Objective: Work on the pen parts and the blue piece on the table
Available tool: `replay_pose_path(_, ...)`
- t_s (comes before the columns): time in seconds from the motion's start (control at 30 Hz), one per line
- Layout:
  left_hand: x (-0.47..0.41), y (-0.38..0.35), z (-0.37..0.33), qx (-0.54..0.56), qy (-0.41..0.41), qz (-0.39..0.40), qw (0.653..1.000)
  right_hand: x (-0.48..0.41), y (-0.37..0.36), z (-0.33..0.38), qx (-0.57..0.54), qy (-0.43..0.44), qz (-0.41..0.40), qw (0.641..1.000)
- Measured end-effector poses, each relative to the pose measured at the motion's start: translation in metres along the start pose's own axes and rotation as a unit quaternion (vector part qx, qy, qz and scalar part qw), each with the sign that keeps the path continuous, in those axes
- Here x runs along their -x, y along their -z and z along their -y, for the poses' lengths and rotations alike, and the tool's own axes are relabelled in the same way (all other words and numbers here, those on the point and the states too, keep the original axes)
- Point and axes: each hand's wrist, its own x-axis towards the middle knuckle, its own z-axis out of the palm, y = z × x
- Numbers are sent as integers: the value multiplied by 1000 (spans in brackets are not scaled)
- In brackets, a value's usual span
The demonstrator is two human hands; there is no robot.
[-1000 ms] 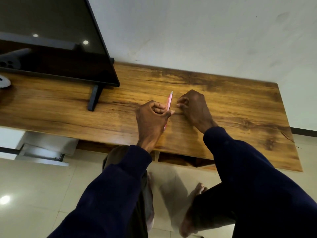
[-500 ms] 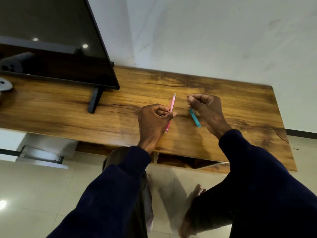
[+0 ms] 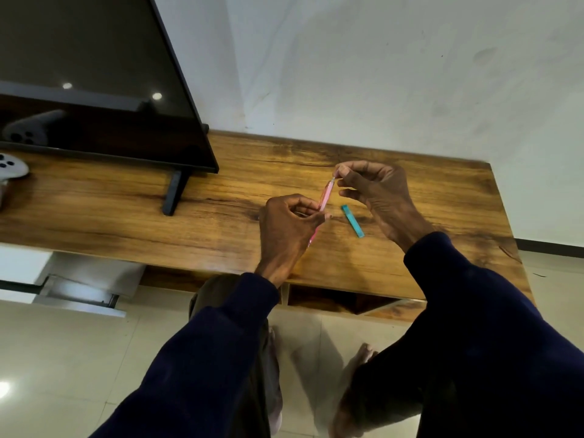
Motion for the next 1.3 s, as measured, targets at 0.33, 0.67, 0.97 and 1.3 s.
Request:
replay_pose_path(0.33, -1, 2, 5, 18, -8, 13, 1000, -1, -1, 0, 77, 26, 15, 997)
replay_pose_path(0.67, -2, 2, 11, 23, -8, 10, 1000, -6, -5, 3, 140, 29, 27, 989)
replay_pose_path(0.97, -2, 2, 10, 13, 5, 4, 1000, -7, -11, 3, 171, 26, 8, 985)
replay_pose_path(1.3, 1, 3, 11, -9, 14, -4, 1000, -6, -14, 0, 168, 10, 18, 986)
